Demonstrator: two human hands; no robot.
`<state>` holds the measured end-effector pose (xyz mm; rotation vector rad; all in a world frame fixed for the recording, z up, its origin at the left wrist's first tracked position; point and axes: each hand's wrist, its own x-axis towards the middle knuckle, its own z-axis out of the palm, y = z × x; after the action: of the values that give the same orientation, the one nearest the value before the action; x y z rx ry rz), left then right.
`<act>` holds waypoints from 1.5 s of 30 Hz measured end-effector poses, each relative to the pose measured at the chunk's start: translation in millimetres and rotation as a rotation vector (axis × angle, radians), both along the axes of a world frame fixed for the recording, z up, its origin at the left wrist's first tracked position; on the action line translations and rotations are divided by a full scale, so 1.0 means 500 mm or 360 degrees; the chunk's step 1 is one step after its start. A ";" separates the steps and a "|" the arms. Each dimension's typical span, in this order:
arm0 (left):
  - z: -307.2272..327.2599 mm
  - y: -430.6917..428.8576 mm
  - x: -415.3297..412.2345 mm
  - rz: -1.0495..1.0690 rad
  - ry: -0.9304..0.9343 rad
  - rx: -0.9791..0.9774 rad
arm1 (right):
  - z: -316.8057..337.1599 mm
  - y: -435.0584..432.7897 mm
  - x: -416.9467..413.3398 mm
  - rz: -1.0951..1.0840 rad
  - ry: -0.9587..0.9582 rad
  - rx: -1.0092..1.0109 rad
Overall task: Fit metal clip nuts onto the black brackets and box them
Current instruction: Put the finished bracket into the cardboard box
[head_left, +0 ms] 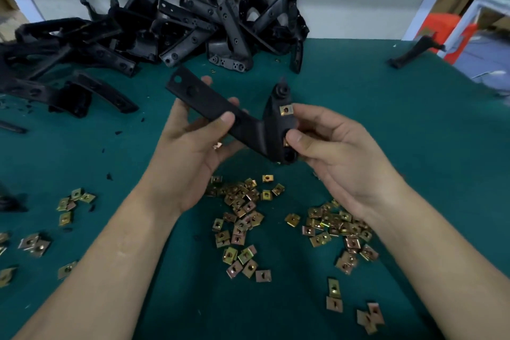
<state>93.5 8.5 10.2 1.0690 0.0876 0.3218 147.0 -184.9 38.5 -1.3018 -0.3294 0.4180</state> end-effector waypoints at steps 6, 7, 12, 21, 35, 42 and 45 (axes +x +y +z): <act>0.047 -0.082 -0.018 0.0268 -0.0139 0.0228 | 0.066 -0.067 -0.027 -0.0084 -0.0217 -0.0395; 0.058 -0.104 -0.022 0.0212 -0.0141 0.0212 | 0.077 -0.095 -0.040 -0.0122 -0.0239 -0.0390; 0.098 -0.270 -0.051 -0.0209 -0.0159 0.0154 | 0.108 -0.283 -0.168 -0.0456 -0.0282 -0.0222; 0.055 -0.687 -0.179 -0.0982 -0.0181 0.0393 | 0.075 -0.621 -0.503 -0.1491 -0.0026 -0.0426; -0.164 -0.808 -0.219 -0.1859 0.0035 0.2134 | -0.218 -0.749 -0.642 -0.1357 0.1068 -0.1425; -0.174 -0.771 -0.216 -0.1808 -0.0027 0.2296 | -0.229 -0.721 -0.596 -0.1125 0.0924 -0.1752; -0.129 -0.754 -0.227 -0.1634 -0.0229 0.2212 | -0.168 -0.671 -0.544 -0.1315 0.0561 -0.1585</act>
<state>-19.8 -368.4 -54.2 2.2584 -0.9210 -0.5976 -125.1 -520.6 -45.7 -2.1245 0.8118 0.0655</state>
